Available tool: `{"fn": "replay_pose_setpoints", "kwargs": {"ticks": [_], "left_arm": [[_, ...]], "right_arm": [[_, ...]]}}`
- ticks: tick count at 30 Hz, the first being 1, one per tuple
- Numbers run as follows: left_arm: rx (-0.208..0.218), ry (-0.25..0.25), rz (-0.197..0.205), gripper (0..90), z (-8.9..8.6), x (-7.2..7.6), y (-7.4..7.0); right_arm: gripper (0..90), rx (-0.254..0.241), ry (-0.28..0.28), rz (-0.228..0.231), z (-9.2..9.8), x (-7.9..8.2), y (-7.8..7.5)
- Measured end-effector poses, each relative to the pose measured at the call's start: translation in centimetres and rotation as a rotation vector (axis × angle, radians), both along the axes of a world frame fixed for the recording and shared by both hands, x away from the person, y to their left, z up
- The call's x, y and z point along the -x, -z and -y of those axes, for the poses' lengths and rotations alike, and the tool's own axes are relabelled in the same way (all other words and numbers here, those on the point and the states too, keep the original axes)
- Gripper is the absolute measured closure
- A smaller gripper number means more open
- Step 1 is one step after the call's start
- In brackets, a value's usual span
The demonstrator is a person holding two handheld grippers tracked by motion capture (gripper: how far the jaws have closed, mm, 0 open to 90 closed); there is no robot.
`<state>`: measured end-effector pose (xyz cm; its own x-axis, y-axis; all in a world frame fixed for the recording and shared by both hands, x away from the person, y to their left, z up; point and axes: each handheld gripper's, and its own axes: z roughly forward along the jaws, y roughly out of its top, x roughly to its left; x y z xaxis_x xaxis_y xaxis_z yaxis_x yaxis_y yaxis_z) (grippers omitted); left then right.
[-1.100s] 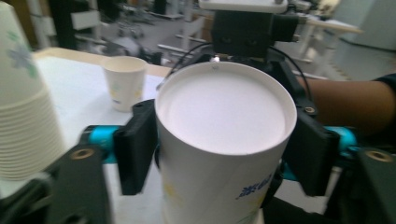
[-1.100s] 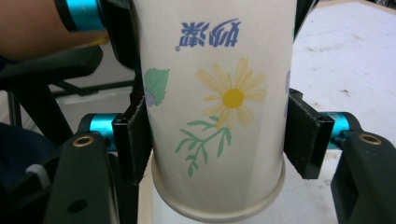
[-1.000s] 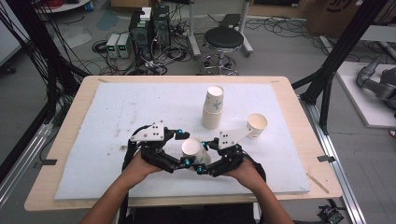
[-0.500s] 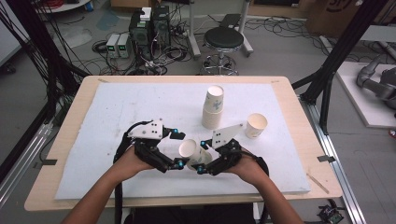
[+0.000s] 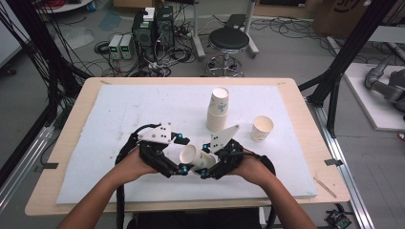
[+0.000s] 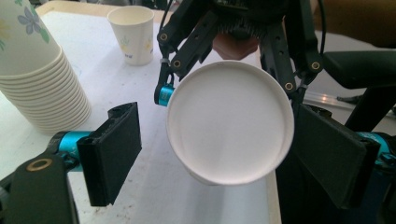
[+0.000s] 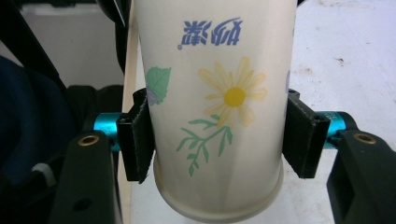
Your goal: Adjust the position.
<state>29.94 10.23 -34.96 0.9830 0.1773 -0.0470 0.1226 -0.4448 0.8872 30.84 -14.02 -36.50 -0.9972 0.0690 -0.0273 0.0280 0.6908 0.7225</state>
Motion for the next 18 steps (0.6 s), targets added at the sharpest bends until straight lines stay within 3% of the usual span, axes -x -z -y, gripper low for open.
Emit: {"fn": "replay_pose_setpoints", "kwargs": {"ticks": [7,18], "left_arm": [[-0.044,-0.001,-0.012,16.7,0.2,-0.1,0.1],[-0.093,0.021,-0.036,21.7,0.4,-0.1,0.4]], "right_arm": [[36.5,0.112,-0.035,0.022,-1.5,0.0,-0.6],[36.2,0.203,-0.042,0.006,-2.4,0.0,-0.7]]}}
